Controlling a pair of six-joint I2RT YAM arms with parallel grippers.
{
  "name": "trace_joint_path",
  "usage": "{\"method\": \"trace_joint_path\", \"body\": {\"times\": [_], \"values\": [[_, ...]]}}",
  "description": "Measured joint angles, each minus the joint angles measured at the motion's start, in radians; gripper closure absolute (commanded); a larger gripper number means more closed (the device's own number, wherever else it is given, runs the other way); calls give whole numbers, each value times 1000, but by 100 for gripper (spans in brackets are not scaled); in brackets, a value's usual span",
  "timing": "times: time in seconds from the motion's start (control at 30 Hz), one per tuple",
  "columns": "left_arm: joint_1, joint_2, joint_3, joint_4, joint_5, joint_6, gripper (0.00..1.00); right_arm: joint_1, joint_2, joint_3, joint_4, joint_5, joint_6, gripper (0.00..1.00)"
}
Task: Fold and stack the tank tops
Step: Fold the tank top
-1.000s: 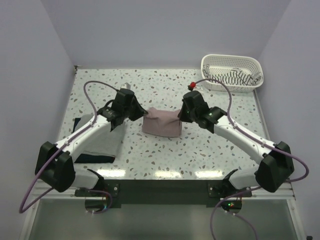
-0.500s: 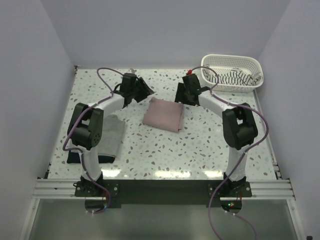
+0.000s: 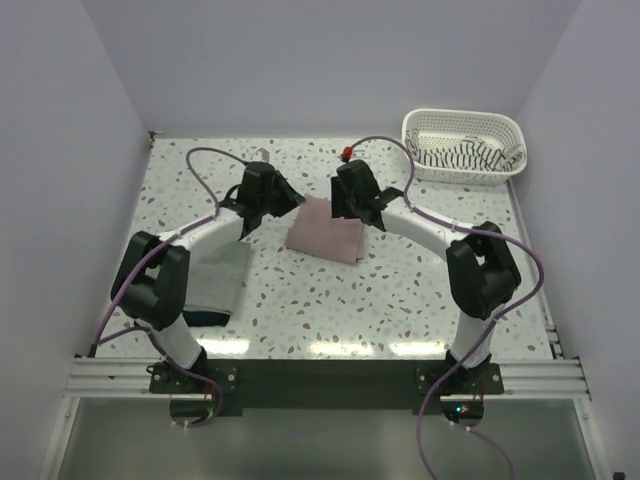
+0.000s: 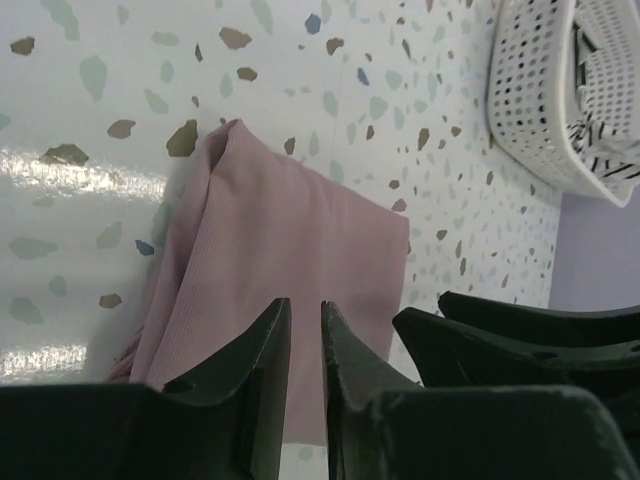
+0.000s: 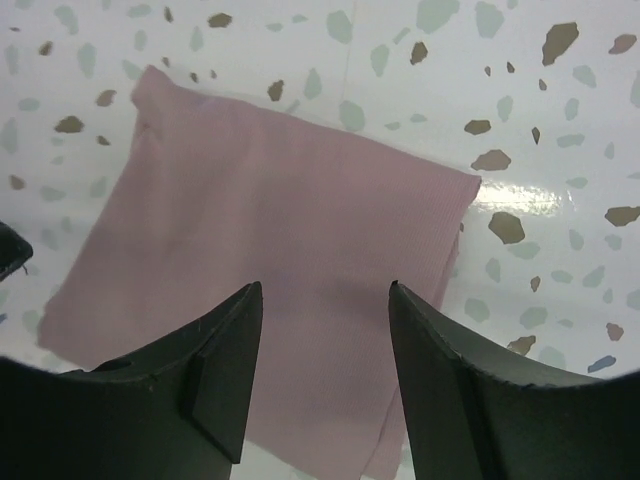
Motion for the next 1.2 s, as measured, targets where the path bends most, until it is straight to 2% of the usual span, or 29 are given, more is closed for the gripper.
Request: {"method": "trace_joint_path", "body": {"times": [0.1, 0.3, 0.6, 0.77, 1.0, 1.2], "values": [[-20, 75, 0, 3, 3, -11, 82, -13, 56, 0, 2, 21, -5, 45], [-23, 222, 24, -10, -1, -13, 81, -38, 134, -72, 7, 29, 16, 50], [-19, 351, 177, -35, -7, -11, 79, -1, -51, -340, 66, 19, 143, 52], [-4, 357, 201, -90, -15, 10, 73, 60, -201, -498, 74, -17, 244, 50], [17, 340, 325, -148, -14, 71, 63, 210, -434, -644, 74, 2, 401, 47], [19, 155, 277, -209, -23, 96, 56, 251, -533, -625, 16, 75, 392, 46]]}}
